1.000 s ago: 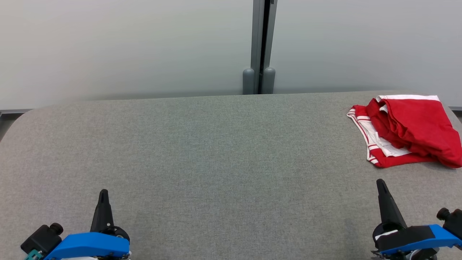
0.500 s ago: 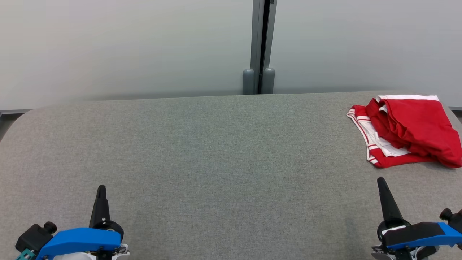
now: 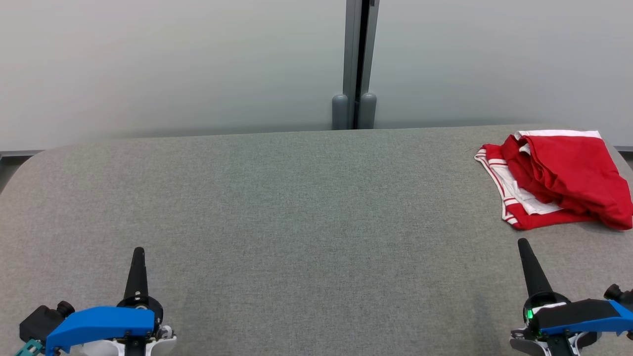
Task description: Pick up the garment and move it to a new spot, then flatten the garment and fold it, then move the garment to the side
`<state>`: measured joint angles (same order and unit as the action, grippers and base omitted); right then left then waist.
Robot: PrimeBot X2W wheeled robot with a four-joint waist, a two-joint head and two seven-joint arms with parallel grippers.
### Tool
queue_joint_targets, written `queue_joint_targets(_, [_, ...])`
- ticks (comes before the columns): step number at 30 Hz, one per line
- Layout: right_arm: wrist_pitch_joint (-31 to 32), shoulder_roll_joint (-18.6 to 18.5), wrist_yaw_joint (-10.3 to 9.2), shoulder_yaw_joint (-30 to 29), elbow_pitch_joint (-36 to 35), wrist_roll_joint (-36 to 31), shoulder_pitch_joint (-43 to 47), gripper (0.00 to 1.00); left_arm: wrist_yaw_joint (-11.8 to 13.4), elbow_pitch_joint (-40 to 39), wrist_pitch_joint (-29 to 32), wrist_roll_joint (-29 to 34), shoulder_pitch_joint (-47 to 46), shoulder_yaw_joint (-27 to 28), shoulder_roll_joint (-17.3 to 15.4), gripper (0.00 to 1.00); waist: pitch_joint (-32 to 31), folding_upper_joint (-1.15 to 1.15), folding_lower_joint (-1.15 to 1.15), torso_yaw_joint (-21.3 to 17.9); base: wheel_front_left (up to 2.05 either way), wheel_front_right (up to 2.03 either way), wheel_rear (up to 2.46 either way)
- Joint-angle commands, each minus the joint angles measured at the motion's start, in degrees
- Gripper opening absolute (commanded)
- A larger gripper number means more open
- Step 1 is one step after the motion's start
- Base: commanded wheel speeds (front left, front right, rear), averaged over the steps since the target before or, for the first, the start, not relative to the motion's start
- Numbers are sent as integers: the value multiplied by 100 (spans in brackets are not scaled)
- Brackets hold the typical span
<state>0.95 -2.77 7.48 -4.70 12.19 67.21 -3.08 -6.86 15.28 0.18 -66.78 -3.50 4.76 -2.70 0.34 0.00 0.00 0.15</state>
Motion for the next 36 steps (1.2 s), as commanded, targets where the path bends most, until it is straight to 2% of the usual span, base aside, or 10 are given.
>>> queue_joint_targets(1, [24, -51, 2, -31, -16, 126, -110, 0, -44, -59, 32, -120, -112, 26, -23, 0, 0, 0, 0, 0, 0, 0, 0])
queue_joint_targets(36, [404, -50, 2, -128, 126, 1843, -271, 0, -73, -114, 478, -1861, -259, 142, -26, 0, -11, 0, 0, -10, 0, 0, 0])
